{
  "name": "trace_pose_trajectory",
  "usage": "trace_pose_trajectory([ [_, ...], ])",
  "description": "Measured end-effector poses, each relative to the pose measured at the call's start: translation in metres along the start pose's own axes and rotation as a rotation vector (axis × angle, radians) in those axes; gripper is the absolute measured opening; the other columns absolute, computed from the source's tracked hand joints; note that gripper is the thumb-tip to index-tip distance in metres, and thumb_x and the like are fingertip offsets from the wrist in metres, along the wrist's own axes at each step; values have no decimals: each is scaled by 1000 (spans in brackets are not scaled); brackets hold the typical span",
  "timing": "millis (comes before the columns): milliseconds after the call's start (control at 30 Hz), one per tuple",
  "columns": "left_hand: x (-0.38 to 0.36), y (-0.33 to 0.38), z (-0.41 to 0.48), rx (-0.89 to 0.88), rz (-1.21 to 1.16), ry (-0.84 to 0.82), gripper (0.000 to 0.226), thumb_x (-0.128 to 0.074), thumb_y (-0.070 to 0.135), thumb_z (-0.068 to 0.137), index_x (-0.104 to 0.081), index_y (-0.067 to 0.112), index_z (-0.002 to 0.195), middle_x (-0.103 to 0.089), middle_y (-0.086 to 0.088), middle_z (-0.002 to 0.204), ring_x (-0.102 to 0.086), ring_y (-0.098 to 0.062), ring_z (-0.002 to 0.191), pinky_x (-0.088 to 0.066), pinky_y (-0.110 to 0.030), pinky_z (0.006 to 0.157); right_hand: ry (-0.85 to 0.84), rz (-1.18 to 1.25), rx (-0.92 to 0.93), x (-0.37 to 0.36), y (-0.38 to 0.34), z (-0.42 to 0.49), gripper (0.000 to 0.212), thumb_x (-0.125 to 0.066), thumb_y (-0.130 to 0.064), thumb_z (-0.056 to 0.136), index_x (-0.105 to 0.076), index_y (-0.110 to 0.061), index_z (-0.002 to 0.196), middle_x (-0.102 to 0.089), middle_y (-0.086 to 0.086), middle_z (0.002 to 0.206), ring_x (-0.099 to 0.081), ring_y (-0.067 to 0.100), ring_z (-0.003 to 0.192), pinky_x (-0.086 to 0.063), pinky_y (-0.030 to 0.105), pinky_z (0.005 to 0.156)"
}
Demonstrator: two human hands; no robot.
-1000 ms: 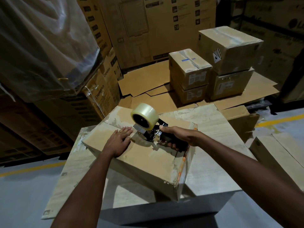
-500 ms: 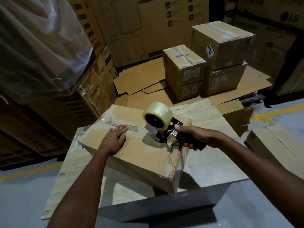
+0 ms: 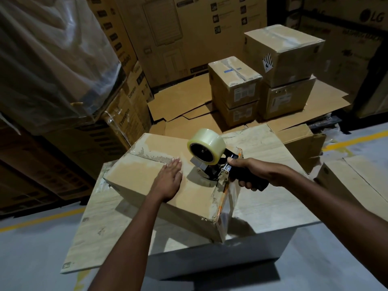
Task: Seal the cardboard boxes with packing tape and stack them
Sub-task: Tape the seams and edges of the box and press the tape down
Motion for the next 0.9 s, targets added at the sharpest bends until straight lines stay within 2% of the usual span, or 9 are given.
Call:
trace_pose_trajectory([
  [133, 4, -3, 1, 23, -44, 10, 51, -27, 31, 110, -29, 25, 161, -20, 13, 168, -11, 0, 154, -7, -35, 128, 36, -25, 18, -1, 4, -1, 69, -36, -68, 102, -66, -7, 96, -55, 2, 68, -46, 10, 49, -37, 20, 43],
  [267, 6, -4, 2, 39, -43, 6, 50, -28, 30, 110, -32, 26, 160, -22, 15, 167, -12, 2, 153, -7, -34, 128, 31, -58, 28, 13, 14, -12, 72, -39, -73, 98, -65, -6, 100, -54, 2, 71, -46, 12, 54, -38, 25, 51],
  [433, 7, 0, 3, 47, -23, -2, 50, -29, 29, 110, -34, 23, 159, -23, 11, 167, -14, -2, 154, -7, -34, 127, 30, 3, 12, 24, 34, -33, 70, -37, -70, 100, -62, -5, 101, -52, 1, 69, -42, 10, 50, -36, 20, 44],
  [533, 6, 3, 1, 57, 34, -13, 52, -27, 31, 111, -27, 21, 161, -17, 7, 170, -9, -6, 156, -6, -35, 128, 33, 10, 26, 23, 38, -35, 69, -36, -71, 100, -62, -6, 100, -52, 1, 68, -42, 9, 48, -35, 19, 42],
  [633, -3, 36, -6, -55, 33, -50, 52, -23, 36, 111, -17, 25, 162, -7, 10, 169, 0, -3, 155, -4, -33, 128, 31, 14, 44, 23, 39, -36, 68, -35, -70, 100, -61, -7, 99, -50, 0, 67, -41, 9, 47, -34, 19, 41],
  [700, -11, 65, -10, -112, 3, -42, 52, -23, 36, 112, -17, 26, 162, -5, 14, 166, 0, 0, 154, -3, -30, 127, 30, 8, 54, 24, 41, -35, 68, -36, -70, 100, -61, -7, 98, -51, 0, 67, -42, 9, 47, -34, 19, 42],
  [900, -9, 74, -7, -72, -43, -38, 49, -28, 31, 112, -27, 27, 161, -14, 21, 161, -7, 9, 149, -5, -23, 125, 21, 7, 69, 29, 51, -26, 79, -39, -81, 92, -66, -7, 100, -53, 2, 70, -43, 12, 52, -34, 26, 49],
])
Point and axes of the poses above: each hand's wrist, its own z-axis towards the middle knuckle, its own x-axis out of the back of the hand, y = z × x, the point moved 2 cm from there along z, towards the middle knuckle
